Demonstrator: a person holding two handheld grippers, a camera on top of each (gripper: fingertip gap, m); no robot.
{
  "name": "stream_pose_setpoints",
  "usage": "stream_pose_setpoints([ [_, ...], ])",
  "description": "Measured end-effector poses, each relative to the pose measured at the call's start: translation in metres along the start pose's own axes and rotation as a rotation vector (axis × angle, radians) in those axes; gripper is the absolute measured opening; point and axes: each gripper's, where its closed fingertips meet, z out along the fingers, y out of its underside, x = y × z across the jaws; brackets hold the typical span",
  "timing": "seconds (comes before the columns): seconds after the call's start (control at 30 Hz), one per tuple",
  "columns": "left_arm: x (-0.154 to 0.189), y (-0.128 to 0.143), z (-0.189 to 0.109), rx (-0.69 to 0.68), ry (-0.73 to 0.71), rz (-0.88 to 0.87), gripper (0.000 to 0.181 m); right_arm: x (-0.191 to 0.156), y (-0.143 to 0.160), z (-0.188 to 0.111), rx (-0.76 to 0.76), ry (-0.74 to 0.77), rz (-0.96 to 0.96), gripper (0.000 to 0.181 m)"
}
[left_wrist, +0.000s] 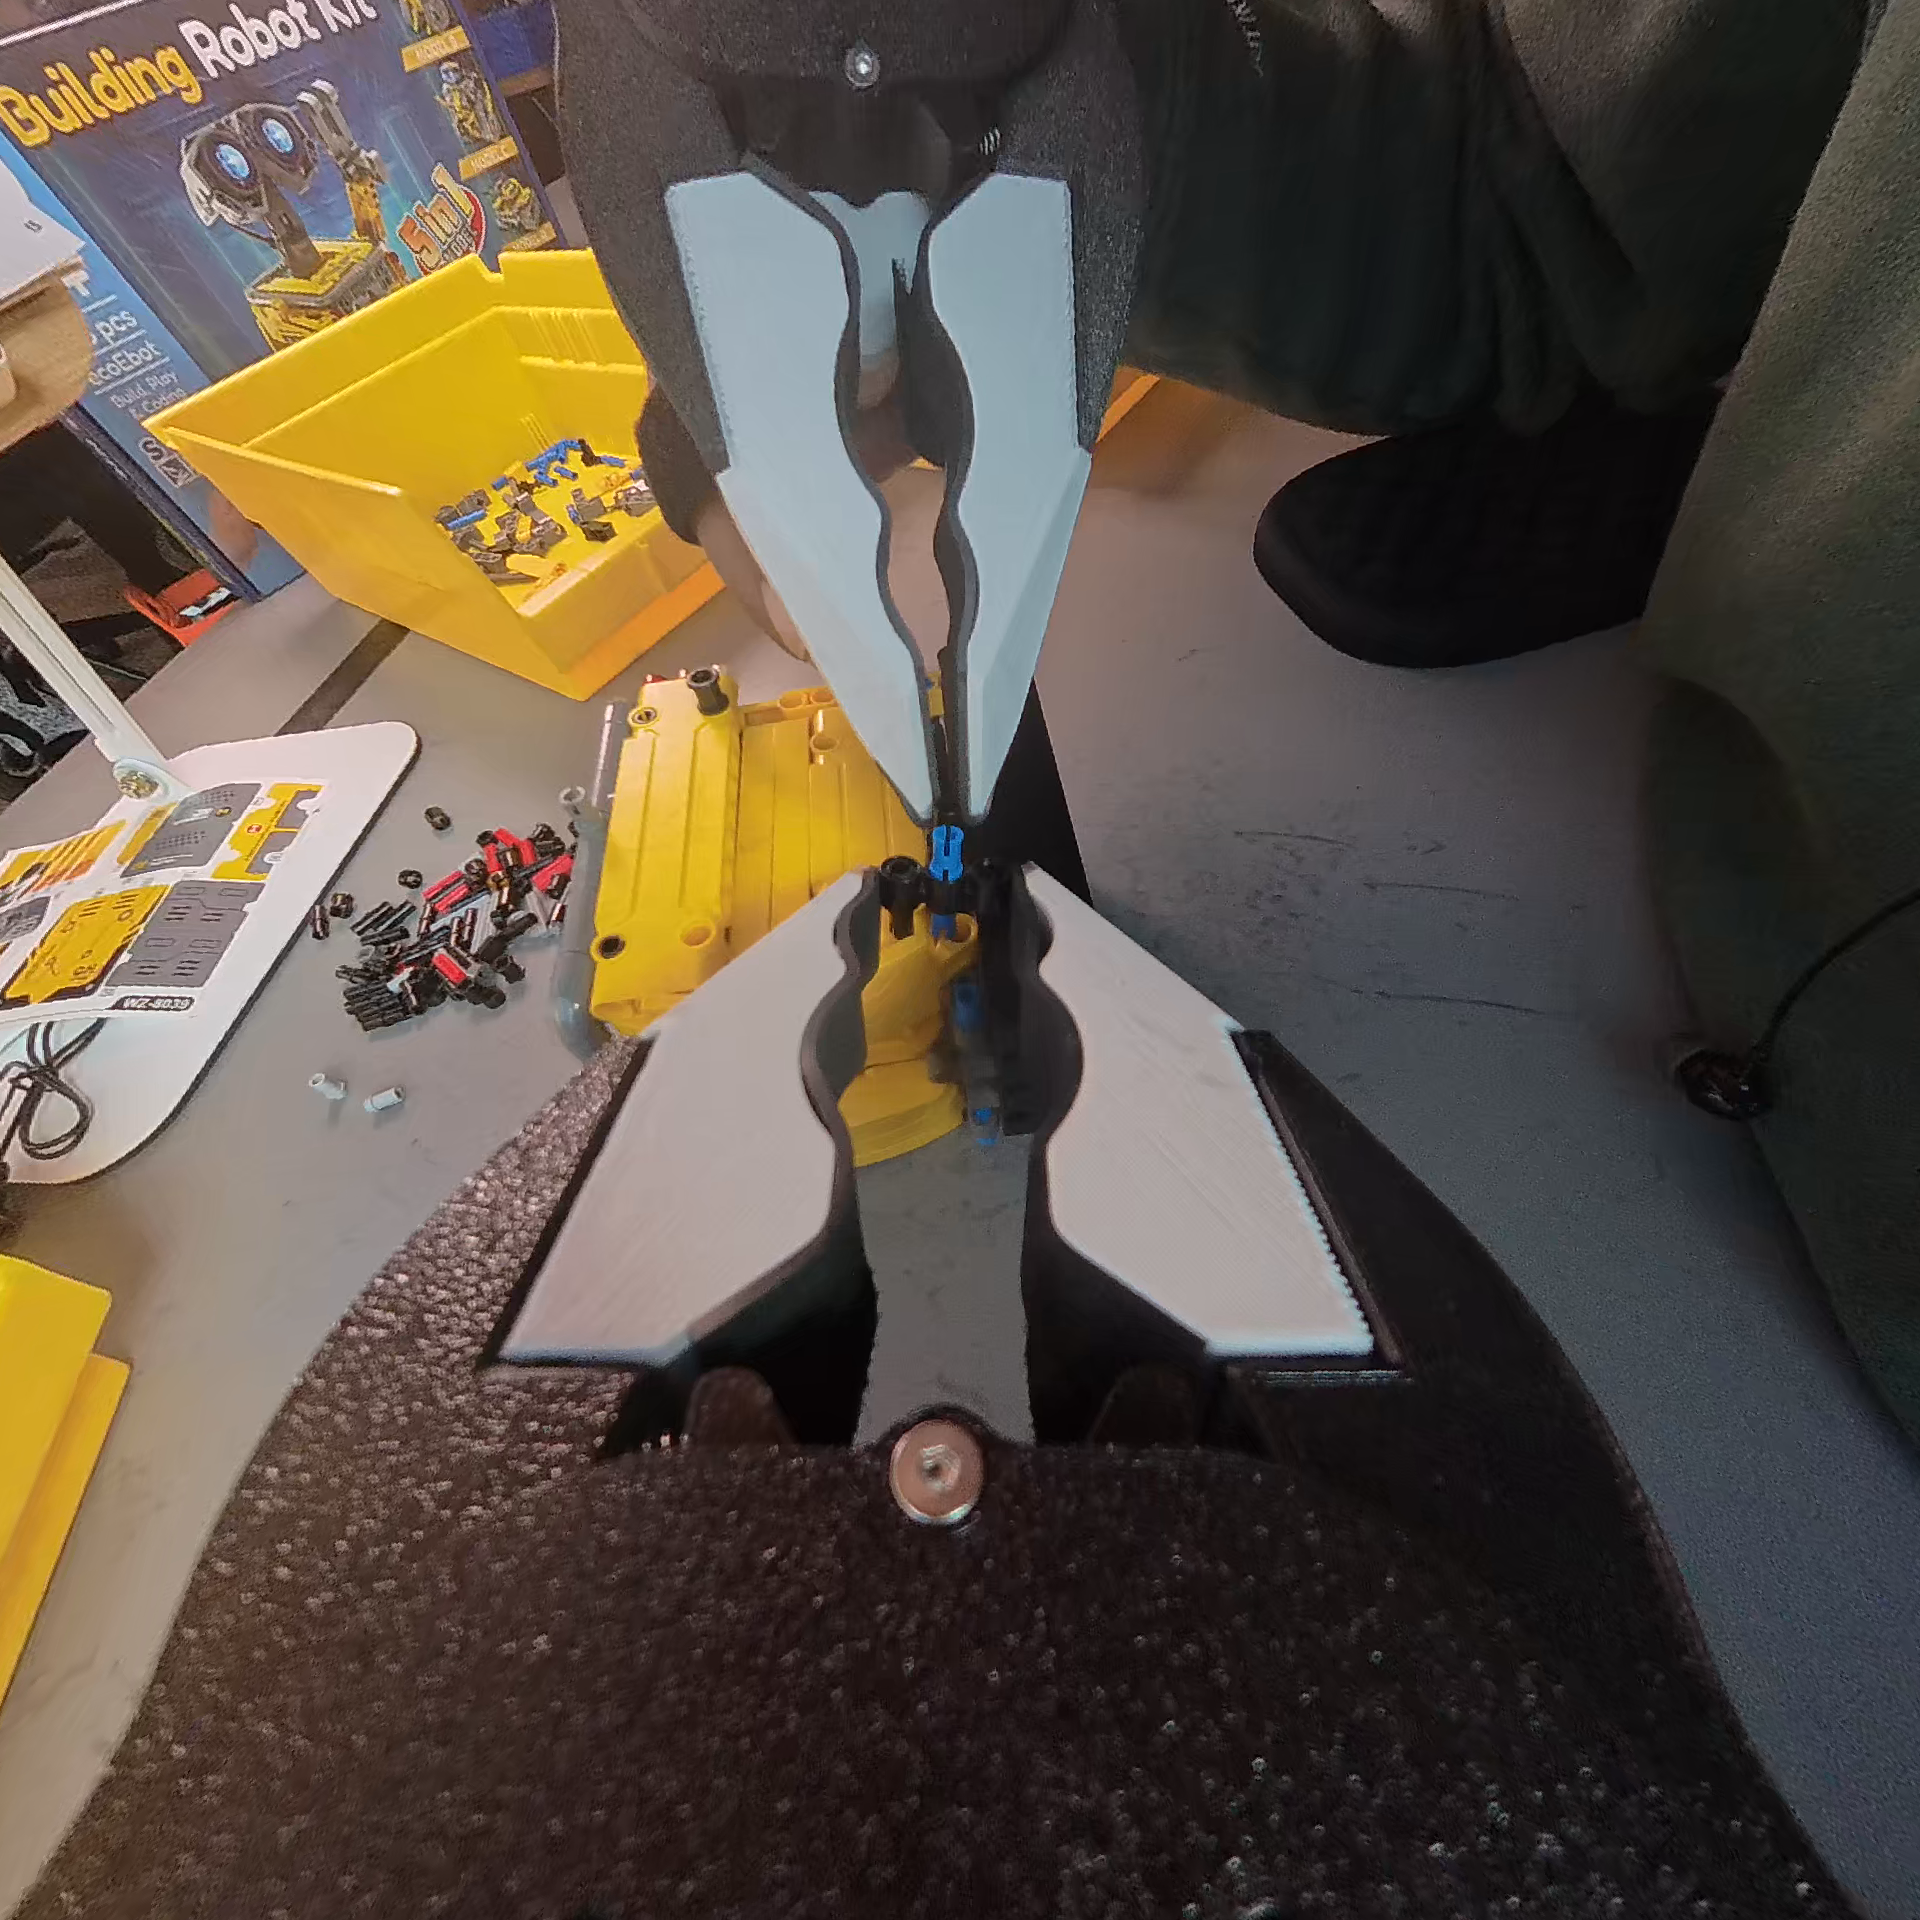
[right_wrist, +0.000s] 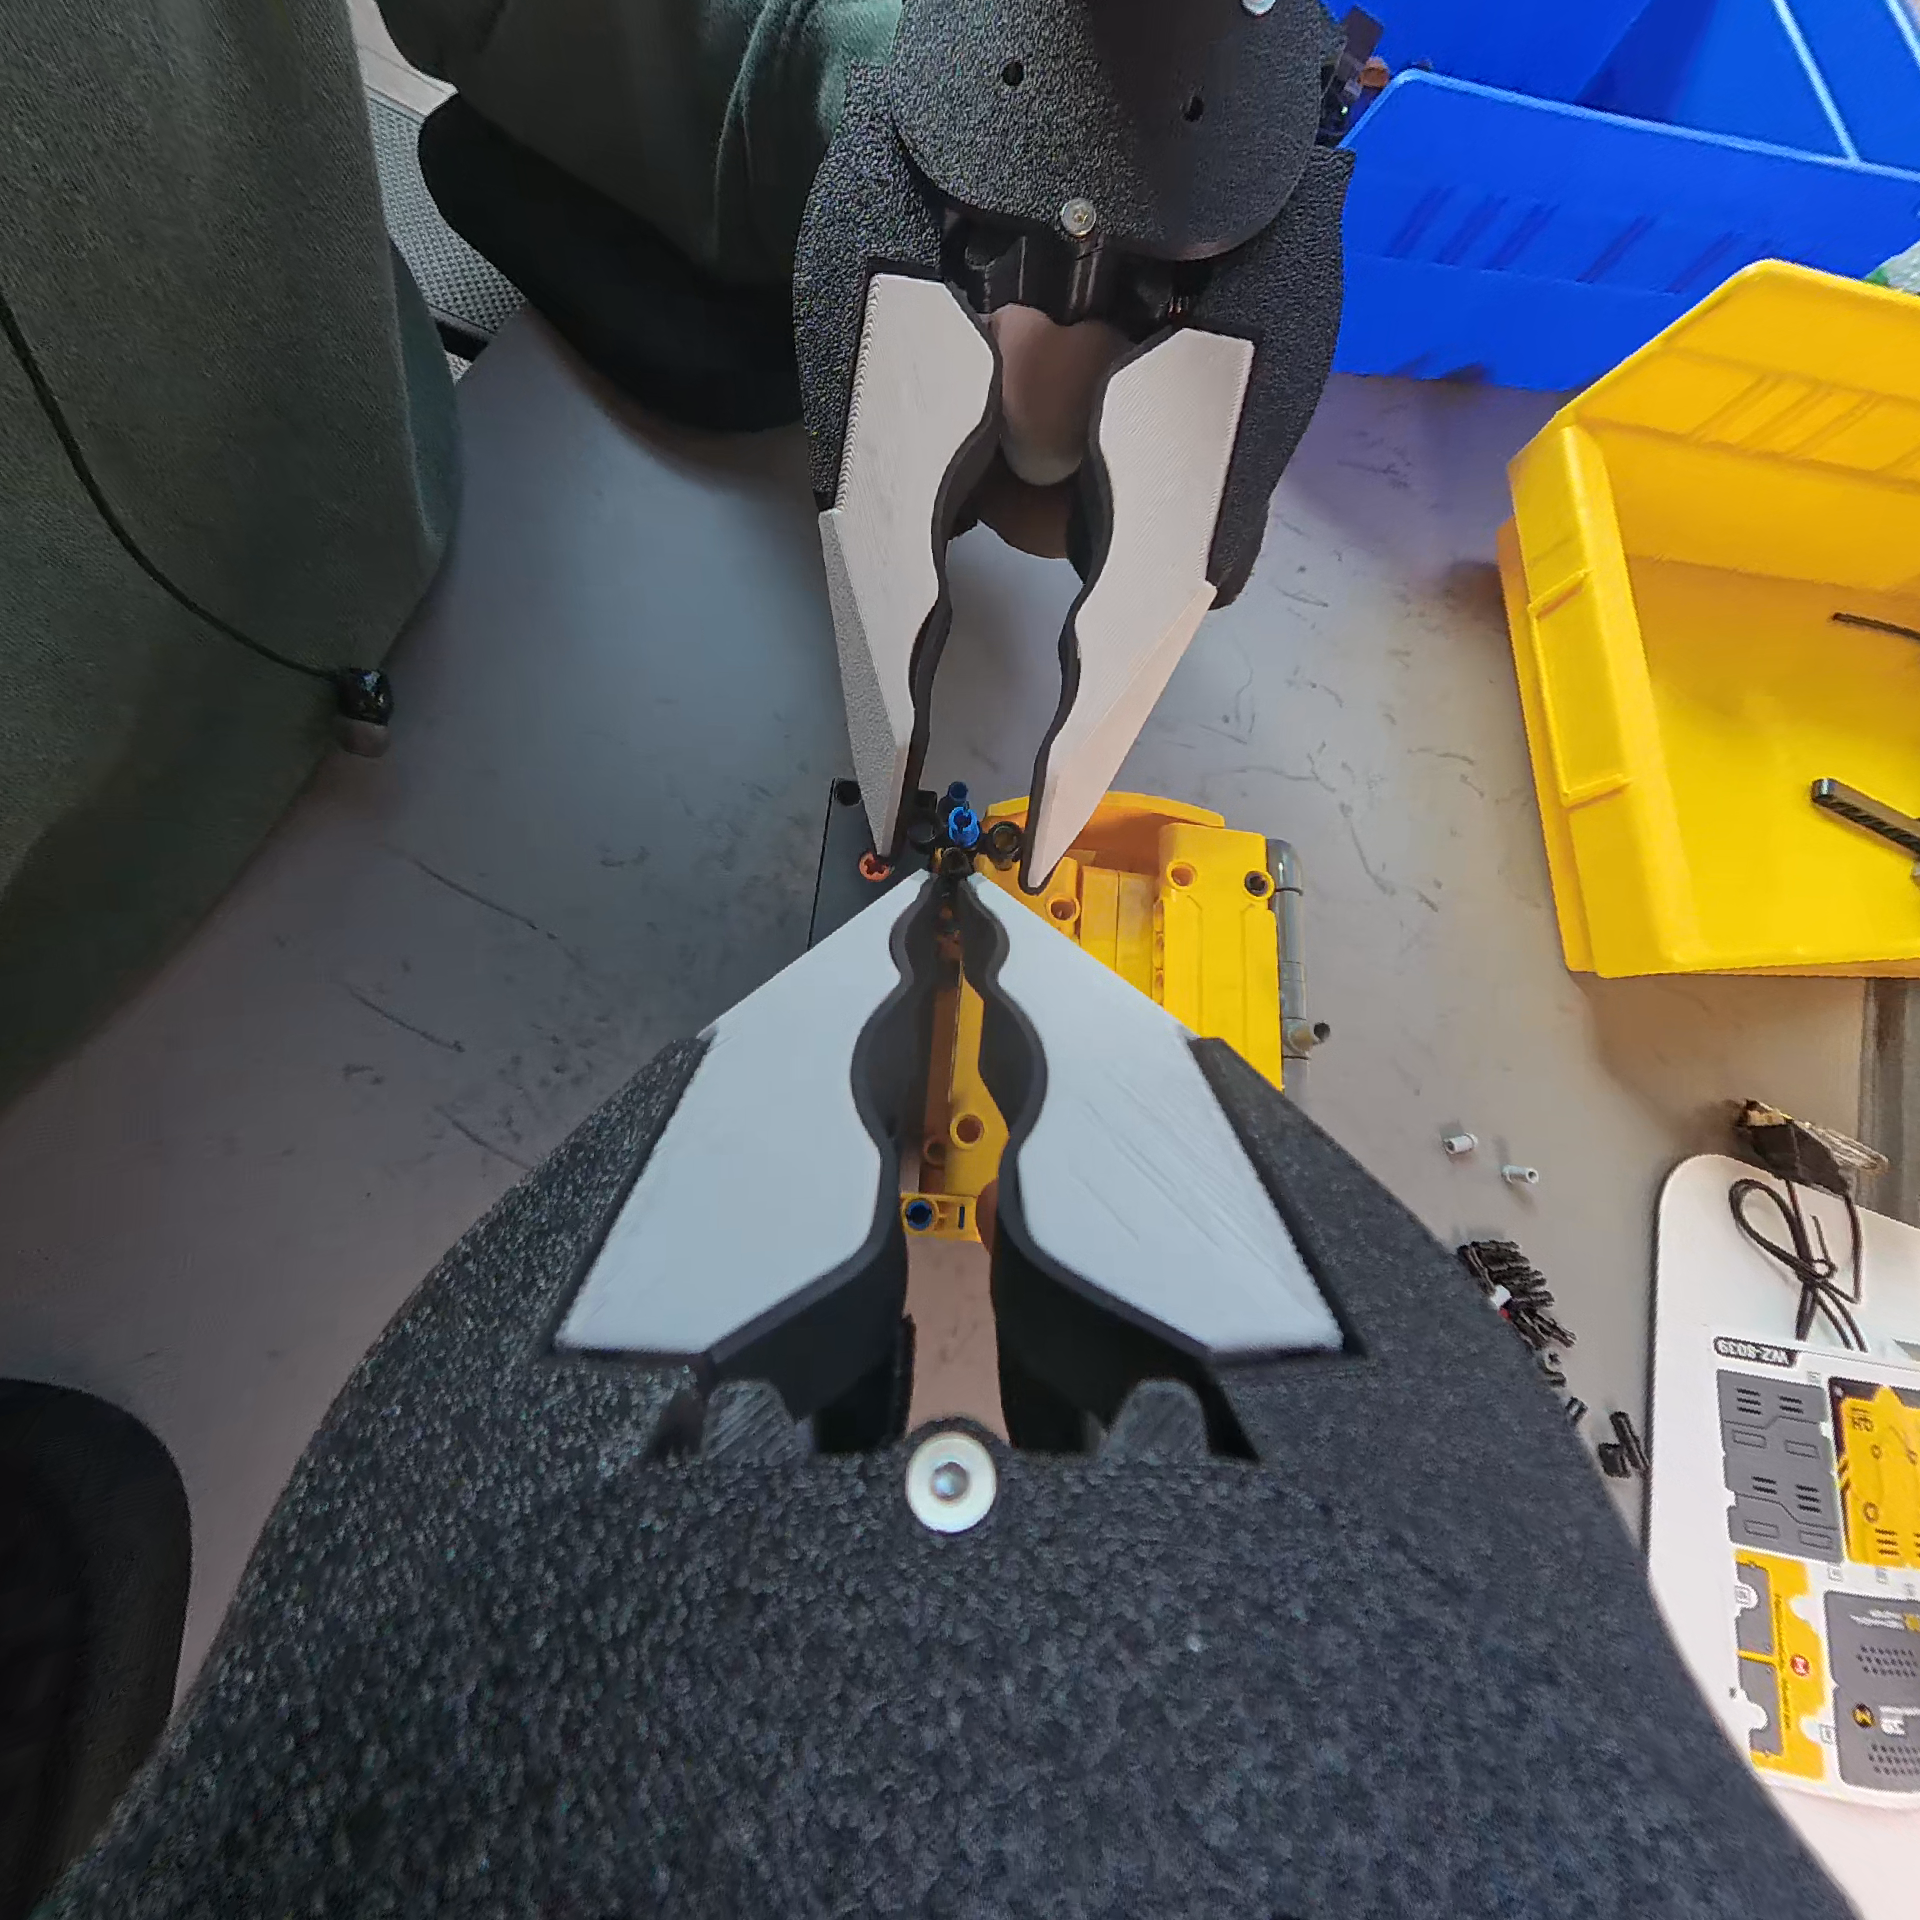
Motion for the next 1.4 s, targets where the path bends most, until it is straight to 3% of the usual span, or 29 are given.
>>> stream_pose_setpoints([
  [0.73,0.0014,-0.0003,0.0004,0.031,0.029,-0.032,0.023,-0.0013,0.0014,-0.0007,0.031,-0.009,0.017,0.0],
  [0.87,0.0006,-0.0008,0.0009,0.047,0.032,-0.046,0.023,-0.0021,0.0016,-0.001,0.038,-0.011,0.022,0.007],
  [1.4,0.0025,0.0008,-0.0012,0.035,0.04,-0.023,0.024,-0.0011,-0.0008,-0.0014,0.043,-0.004,0.02,0.0],
])
